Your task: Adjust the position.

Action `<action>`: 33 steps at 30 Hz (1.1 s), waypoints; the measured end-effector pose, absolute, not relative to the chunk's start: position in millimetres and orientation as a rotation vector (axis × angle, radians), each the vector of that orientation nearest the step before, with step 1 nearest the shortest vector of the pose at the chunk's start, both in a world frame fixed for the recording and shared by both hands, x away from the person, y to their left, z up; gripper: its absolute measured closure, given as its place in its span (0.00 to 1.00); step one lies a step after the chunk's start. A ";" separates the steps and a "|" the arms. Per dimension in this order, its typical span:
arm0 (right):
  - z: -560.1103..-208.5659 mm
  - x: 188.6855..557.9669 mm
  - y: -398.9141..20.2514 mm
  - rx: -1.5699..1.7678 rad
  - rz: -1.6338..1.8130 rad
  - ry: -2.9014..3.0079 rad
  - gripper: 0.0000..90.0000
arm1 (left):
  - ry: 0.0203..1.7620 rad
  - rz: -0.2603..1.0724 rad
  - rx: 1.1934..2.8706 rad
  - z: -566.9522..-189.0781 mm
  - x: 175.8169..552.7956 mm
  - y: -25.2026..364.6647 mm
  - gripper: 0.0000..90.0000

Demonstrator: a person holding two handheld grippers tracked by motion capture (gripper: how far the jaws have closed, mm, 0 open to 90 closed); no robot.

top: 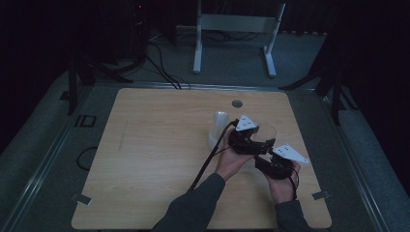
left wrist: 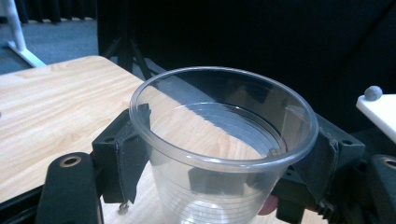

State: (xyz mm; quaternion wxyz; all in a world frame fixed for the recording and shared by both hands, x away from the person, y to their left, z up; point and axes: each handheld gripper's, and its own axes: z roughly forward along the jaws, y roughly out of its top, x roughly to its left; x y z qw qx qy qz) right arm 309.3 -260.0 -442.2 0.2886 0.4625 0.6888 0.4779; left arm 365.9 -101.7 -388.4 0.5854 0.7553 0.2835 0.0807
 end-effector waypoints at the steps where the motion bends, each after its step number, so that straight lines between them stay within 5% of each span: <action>1: -442.3 309.1 -259.7 1.235 1.278 1.843 0.46 | 0.653 0.203 1.766 -388.4 365.3 -101.6 0.28; 33: -442.7 301.8 -267.7 1.245 1.283 1.850 0.34 | 0.639 0.352 1.782 -393.5 364.6 -96.5 0.31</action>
